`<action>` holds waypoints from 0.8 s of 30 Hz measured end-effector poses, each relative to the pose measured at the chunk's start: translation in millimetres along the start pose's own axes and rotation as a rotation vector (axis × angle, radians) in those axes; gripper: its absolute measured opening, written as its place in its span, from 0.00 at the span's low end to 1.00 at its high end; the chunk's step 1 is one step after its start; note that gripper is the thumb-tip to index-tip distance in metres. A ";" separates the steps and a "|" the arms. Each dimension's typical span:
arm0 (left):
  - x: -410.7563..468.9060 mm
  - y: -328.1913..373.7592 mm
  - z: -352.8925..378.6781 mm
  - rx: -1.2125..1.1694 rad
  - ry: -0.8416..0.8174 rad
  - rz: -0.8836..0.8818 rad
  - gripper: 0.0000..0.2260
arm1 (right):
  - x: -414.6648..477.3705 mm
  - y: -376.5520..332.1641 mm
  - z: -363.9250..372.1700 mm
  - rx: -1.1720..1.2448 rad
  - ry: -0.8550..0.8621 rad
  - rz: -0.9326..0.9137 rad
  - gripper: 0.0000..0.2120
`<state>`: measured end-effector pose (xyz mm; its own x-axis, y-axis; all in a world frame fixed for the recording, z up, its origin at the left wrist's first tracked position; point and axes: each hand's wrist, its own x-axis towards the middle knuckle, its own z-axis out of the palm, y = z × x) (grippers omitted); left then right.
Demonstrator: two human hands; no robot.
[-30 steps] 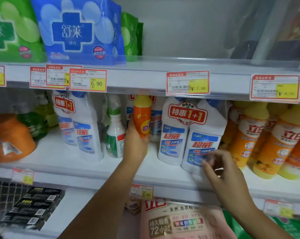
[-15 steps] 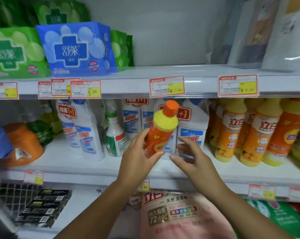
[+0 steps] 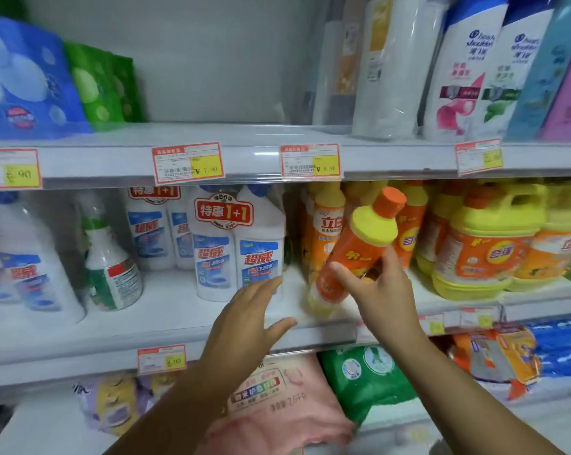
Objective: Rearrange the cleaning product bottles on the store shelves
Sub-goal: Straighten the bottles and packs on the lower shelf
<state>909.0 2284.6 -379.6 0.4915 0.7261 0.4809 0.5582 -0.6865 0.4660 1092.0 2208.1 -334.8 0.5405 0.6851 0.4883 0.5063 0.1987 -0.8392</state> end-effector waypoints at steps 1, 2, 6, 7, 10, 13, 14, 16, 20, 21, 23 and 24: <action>-1.3 -5.3 3.0 0.030 -0.024 -0.013 0.28 | 5.5 6.6 -11.5 -0.040 0.031 0.001 0.21; -2.3 -10.6 5.2 0.055 -0.043 -0.024 0.27 | 9.8 11.9 -21.7 -0.076 0.057 0.002 0.21; -4.2 -28.2 11.0 0.124 -0.096 -0.050 0.22 | 27.4 28.0 -50.0 -0.197 0.113 0.026 0.23; -4.5 -31.2 11.8 0.141 -0.111 -0.051 0.21 | 32.5 31.0 -54.6 -0.220 0.114 0.029 0.24; -2.9 -35.9 14.7 0.176 -0.142 -0.055 0.18 | 47.1 43.5 -62.2 -0.279 0.109 0.056 0.25; -0.3 -37.8 19.7 0.184 -0.160 -0.059 0.16 | 56.8 53.7 -65.0 -0.328 0.096 0.104 0.26; 0.1 -38.5 21.2 0.183 -0.164 -0.057 0.16 | 59.6 56.5 -65.6 -0.343 0.089 0.121 0.26; 0.7 -40.3 23.2 0.174 -0.159 -0.048 0.15 | 65.2 61.1 -66.5 -0.364 0.080 0.159 0.27; 2.5 -41.4 25.4 0.160 -0.128 -0.027 0.13 | 75.3 67.5 -67.9 -0.379 0.092 0.199 0.29; 2.7 -41.7 26.2 0.157 -0.127 -0.024 0.13 | 76.7 68.7 -67.7 -0.380 0.105 0.205 0.30; 2.6 -42.3 27.9 0.152 -0.127 -0.017 0.13 | 76.8 72.2 -65.4 -0.371 0.115 0.220 0.31; 2.5 -42.6 28.3 0.150 -0.124 -0.013 0.13 | 75.5 75.1 -63.0 -0.369 0.105 0.232 0.32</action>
<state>905.3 2316.8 -419.3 0.5570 0.7406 0.3758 0.6540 -0.6701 0.3511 1213.1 2230.6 -345.9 0.7235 0.6036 0.3349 0.5592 -0.2281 -0.7970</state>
